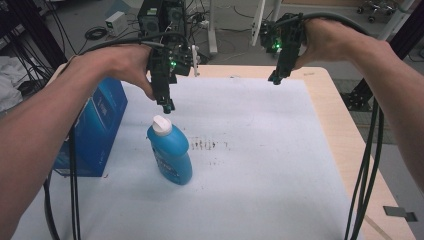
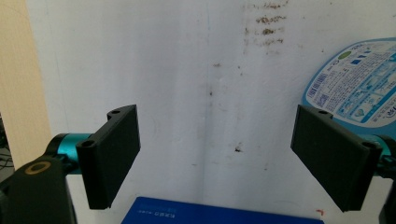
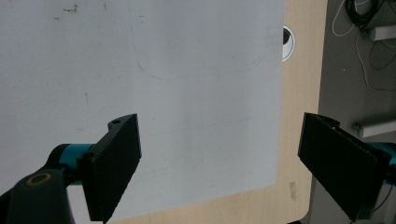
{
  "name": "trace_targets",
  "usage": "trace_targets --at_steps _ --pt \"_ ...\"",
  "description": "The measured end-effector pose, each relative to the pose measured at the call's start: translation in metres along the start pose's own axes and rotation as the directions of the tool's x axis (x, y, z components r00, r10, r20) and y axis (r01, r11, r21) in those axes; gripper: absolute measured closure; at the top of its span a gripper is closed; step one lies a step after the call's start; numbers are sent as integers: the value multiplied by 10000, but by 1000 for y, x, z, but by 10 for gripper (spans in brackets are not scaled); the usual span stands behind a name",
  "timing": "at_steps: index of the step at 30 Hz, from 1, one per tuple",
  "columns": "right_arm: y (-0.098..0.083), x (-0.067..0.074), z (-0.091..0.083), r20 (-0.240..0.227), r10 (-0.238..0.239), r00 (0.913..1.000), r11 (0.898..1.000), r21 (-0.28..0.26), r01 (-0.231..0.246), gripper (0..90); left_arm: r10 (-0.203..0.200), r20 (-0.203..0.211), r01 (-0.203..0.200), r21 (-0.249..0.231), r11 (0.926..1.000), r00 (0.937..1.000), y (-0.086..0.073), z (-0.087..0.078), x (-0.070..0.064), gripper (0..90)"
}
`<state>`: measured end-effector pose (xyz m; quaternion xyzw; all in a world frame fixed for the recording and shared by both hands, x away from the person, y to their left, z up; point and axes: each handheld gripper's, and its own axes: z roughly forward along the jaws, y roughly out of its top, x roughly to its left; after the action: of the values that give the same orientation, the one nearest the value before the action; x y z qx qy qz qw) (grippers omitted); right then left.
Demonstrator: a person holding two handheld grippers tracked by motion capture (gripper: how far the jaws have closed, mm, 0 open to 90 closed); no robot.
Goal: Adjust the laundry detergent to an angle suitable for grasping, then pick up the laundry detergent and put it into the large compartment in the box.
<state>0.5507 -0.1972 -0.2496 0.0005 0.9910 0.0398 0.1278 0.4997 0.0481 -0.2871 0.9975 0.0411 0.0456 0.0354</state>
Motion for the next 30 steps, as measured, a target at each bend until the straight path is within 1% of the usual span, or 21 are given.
trace_targets --at_steps 1,3,4,7,8,10,12,14,19,20,21,22,27,28,30 --pt "0 0 0 23 8 10000 10000 20 -8 125 51 -14 -51 -20 10000 10000 0 0 0 157" --pt "0 1 -1 40 -12 10000 10000 39 12 124 69 -56 -69 -15 10000 10000 0 -1 0 157" --pt "0 1 -1 51 -33 10000 10000 52 33 125 8 -50 -8 -37 10000 10000 0 -1 0 157" --pt "0 3 -2 77 -53 10000 9999 107 52 124 63 -66 -64 -147 9999 10000 1 -3 0 157" --pt "0 3 -3 97 -61 9999 10000 67 60 124 0 -55 -1 -176 9998 10000 2 -4 -1 157" --pt "-1 3 -3 48 -19 10000 10000 34 19 125 0 -101 -2 -238 9997 9999 2 -6 -1 157" --pt "-1 3 -3 52 -39 10000 10000 77 39 125 -38 -108 36 -203 9998 9999 3 -6 -2 157" --pt "-1 4 -3 88 -26 10000 9999 123 25 125 11 -80 -14 -316 9995 10000 4 -7 -2 157" --pt "2 6 -2 89 -66 9999 9999 122 65 125 47 -168 -52 -286 9996 9998 4 -7 -2 157" --pt "2 6 -2 93 -153 9998 9998 139 151 124 83 -172 -87 -250 9996 9998 5 -7 -3 157" --pt "2 7 -1 71 -52 10000 9999 158 51 125 112 -180 -116 -252 9996 9998 5 -7 -4 157" --pt "2 8 -1 55 -116 9999 9999 127 115 125 178 -160 -182 -271 9995 9997 6 -8 -4 157" --pt "2 9 0 28 -82 10000 9998 176 81 125 124 -168 -133 -550 9984 9998 7 -13 -5 158" --pt "2 9 0 16 -132 9999 9998 178 132 124 130 -193 -141 -585 9982 9997 7 -14 -5 158" --pt "1 10 -1 33 -51 10000 9998 187 50 125 171 -234 -185 -649 9977 9996 7 -17 -7 158"
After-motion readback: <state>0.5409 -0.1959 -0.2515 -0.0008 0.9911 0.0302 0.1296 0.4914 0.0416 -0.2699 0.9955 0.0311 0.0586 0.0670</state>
